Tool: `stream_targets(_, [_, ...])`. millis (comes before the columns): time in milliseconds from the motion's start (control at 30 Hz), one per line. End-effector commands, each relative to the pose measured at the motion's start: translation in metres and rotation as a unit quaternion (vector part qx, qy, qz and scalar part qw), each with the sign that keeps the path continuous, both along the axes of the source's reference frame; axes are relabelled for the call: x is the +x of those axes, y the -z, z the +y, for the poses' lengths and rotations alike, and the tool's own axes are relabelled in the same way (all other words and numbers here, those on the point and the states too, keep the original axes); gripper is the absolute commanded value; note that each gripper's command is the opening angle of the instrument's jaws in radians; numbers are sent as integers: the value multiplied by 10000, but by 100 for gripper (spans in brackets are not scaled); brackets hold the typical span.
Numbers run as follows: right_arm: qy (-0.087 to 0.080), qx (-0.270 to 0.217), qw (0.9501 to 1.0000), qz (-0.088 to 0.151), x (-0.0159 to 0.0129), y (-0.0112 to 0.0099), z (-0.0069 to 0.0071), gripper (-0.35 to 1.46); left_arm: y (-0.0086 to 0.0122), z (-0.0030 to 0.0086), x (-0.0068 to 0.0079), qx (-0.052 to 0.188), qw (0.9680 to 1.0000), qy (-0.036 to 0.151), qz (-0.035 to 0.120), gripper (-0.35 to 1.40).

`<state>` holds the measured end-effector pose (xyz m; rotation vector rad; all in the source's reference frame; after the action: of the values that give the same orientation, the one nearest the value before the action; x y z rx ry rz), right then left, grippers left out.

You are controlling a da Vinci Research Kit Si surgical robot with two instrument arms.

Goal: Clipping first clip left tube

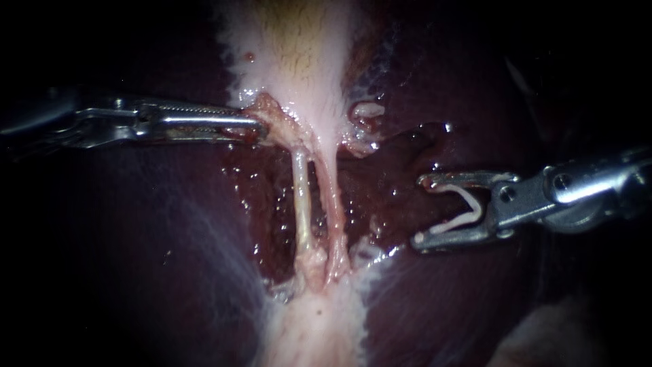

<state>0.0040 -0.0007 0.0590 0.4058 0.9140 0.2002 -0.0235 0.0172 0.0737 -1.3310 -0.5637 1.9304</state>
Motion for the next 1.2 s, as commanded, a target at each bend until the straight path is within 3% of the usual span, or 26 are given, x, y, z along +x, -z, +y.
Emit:
stream_targets(33, [-2,0,10000,-1,0,0,0,49,0,0,0,9,10000,3,-8,-35])
stream_targets(200, [13,-24,10000,5,1,0,0,49,10,1,6,31,10000,-9,-23,-35])
stream_targets(533, [13,-24,10000,5,1,0,0,49,82,12,39,138,9998,87,-82,-35])
stream_targets(700, [12,-24,10000,4,1,0,0,49,111,15,44,65,9998,105,-143,-35])
stream_targets(1000, [105,51,9999,99,14,4,-2,50,116,9,43,27,9998,102,-153,-35])
stream_targets(1200, [217,253,9984,459,44,11,-9,50,115,7,42,21,9998,101,-151,-35])
